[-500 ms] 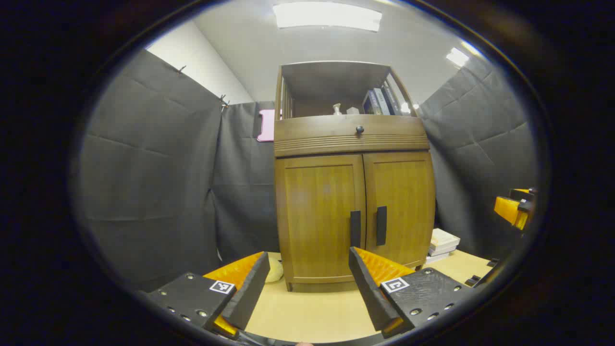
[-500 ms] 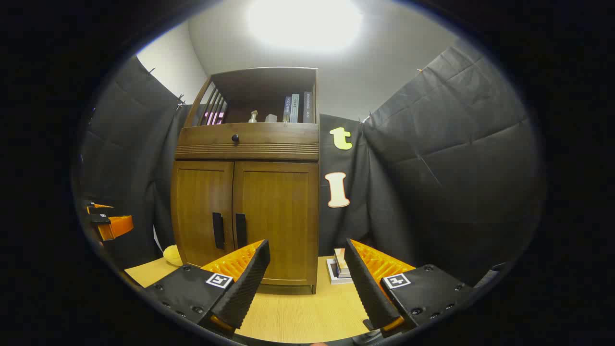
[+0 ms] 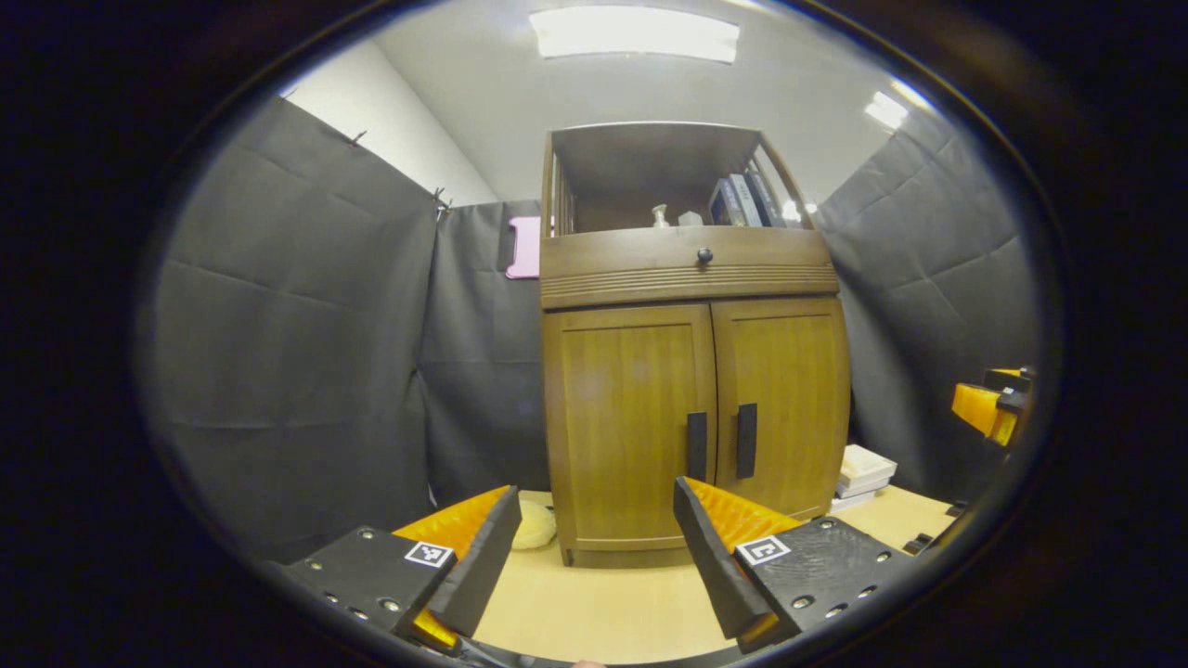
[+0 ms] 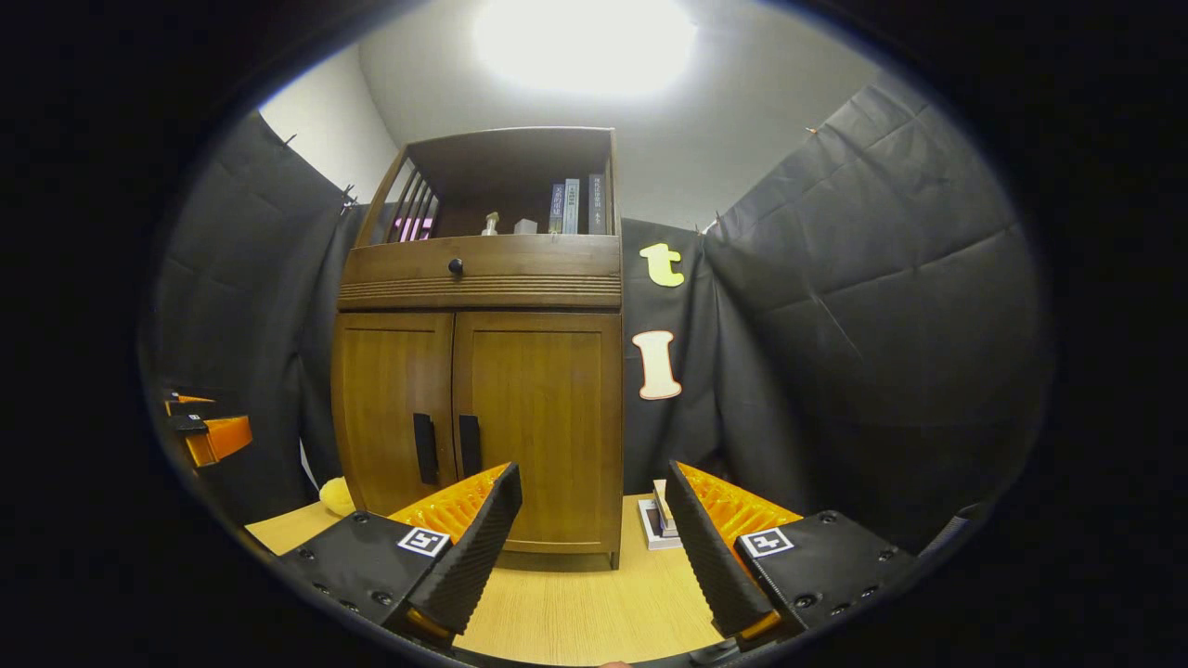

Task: Open the right door of the double-door shoe cabinet with the right hand, and open the left door with the left hand.

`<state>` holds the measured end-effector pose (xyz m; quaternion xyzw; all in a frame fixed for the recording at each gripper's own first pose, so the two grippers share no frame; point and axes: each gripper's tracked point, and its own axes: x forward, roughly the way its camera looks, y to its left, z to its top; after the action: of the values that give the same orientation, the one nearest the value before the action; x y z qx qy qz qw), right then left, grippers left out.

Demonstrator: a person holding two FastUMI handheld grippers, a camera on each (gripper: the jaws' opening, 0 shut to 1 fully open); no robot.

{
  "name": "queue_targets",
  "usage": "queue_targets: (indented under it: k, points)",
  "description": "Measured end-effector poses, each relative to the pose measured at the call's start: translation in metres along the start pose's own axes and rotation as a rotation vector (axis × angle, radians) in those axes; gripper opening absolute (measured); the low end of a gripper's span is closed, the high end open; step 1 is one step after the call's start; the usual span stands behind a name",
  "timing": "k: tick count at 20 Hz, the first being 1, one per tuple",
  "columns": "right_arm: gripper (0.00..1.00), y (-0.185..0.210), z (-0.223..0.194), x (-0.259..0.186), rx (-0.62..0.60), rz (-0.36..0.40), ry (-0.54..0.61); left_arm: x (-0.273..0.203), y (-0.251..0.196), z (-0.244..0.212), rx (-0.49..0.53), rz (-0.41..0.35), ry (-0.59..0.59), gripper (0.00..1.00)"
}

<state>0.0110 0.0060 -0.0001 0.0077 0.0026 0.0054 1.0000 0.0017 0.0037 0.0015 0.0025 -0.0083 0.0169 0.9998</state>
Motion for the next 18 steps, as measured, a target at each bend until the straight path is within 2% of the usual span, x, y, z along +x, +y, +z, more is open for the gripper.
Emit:
queue_targets:
  k: [10, 18]
  points:
    - [0.98, 0.022, -0.004, 0.025, 0.002, 0.033, 0.025, -0.001, 0.004, 0.001, 0.012, 0.039, -0.033, 0.95]
    - [0.98, 0.063, -0.001, 0.067, 0.003, 0.111, 0.003, 0.004, 0.015, -0.005, 0.031, 0.134, -0.035, 0.95]
